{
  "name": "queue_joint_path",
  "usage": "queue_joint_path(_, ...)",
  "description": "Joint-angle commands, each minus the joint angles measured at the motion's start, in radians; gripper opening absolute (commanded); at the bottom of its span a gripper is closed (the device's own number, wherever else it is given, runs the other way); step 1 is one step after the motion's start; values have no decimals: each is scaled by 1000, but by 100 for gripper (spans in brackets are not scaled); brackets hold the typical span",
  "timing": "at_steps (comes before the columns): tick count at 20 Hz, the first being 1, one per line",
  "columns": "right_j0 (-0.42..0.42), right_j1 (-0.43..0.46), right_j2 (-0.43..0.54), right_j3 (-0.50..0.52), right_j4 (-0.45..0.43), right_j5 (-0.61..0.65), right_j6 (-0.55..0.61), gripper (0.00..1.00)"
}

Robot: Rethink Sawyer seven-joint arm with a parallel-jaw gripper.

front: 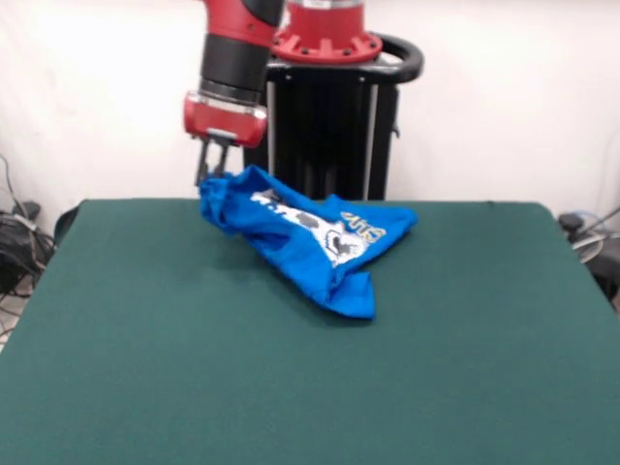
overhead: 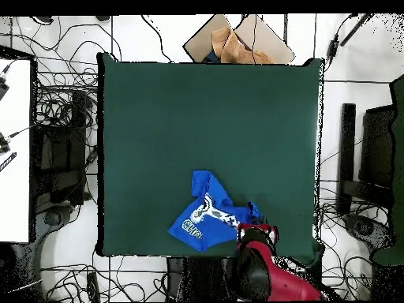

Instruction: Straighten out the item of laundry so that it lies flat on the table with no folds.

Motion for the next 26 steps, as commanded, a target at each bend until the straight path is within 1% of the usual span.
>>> queue_joint_path(1,-89,-10,169,-80,6,143,229,0)
queue_joint_path(4,-100,-6,176,-92,10,154,208,0)
queue_joint_path(5,-103,-9,180,-92,16,169,195,100)
queue_joint_path(7,-92,-25,177,-84,36,186,202,100)
queue_joint_path(9,-74,-45,192,-53,52,162,235,100)
queue_joint_path(10,-48,-60,185,-38,69,159,245,100)
queue_joint_path(12,-4,-119,185,7,112,166,283,100)
queue_joint_path(16,53,-271,245,75,224,312,335,100)
queue_joint_path(18,105,-324,232,80,287,389,337,100)
queue_joint_path(20,151,-359,226,78,342,440,348,100)
queue_joint_path(22,227,-344,183,54,396,439,362,100)
queue_joint_path(25,348,-257,100,18,491,334,392,100)
queue_joint_path(26,370,-224,90,11,517,291,402,100)
